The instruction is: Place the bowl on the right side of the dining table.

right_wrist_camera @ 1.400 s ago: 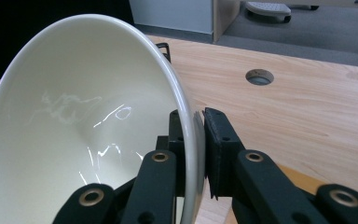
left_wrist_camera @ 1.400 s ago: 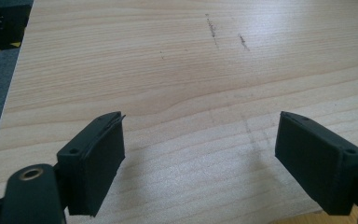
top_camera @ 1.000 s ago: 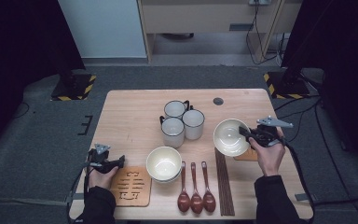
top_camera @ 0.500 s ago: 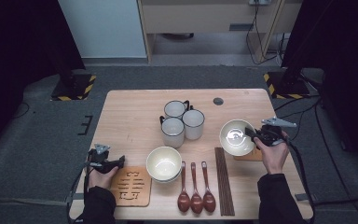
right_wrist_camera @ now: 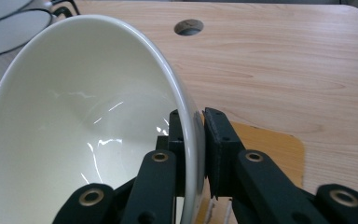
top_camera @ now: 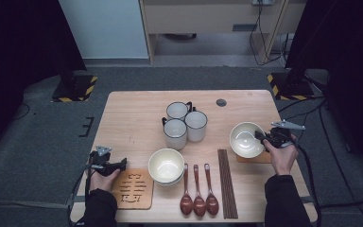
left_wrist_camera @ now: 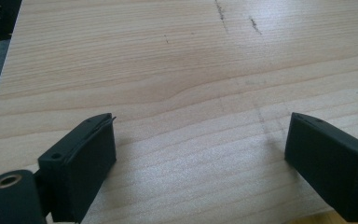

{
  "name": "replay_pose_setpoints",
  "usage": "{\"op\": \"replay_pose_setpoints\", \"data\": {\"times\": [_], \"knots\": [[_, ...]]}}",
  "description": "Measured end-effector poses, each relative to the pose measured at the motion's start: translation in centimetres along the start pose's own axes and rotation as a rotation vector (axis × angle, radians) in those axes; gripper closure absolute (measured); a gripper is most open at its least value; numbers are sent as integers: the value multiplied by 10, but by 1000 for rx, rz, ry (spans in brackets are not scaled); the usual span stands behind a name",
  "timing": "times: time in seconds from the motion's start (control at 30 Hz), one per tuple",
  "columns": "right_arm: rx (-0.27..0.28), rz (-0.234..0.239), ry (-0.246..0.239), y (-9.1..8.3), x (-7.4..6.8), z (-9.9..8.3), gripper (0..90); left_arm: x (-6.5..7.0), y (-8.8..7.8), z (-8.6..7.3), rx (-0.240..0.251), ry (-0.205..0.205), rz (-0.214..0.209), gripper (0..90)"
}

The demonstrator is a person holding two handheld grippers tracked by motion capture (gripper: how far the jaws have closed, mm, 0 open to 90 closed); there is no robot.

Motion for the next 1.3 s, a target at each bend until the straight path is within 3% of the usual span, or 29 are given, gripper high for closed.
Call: {"op": "replay_pose_setpoints", "data": {"times": [0.6, 1.03, 1.3], "knots": [[-55, -51, 55, 18, 29, -12, 820, 0, 0, 0, -3, -3, 3, 60], [-88, -58, 61, 27, 32, -16, 818, 0, 0, 0, -3, -2, 3, 60], [-94, -53, 90, 28, 34, -17, 817, 0, 0, 0, -3, -3, 2, 60]]}}
Point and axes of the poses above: each handheld gripper's, and its own axes: y roughly forward along the jaws, z roughly out of its top, x roughly to its right, the point moved 2 cm from there along y, roughly forward along the jaws, and after that the axes turned 3 degrees about -x, right-handed, at the moved point
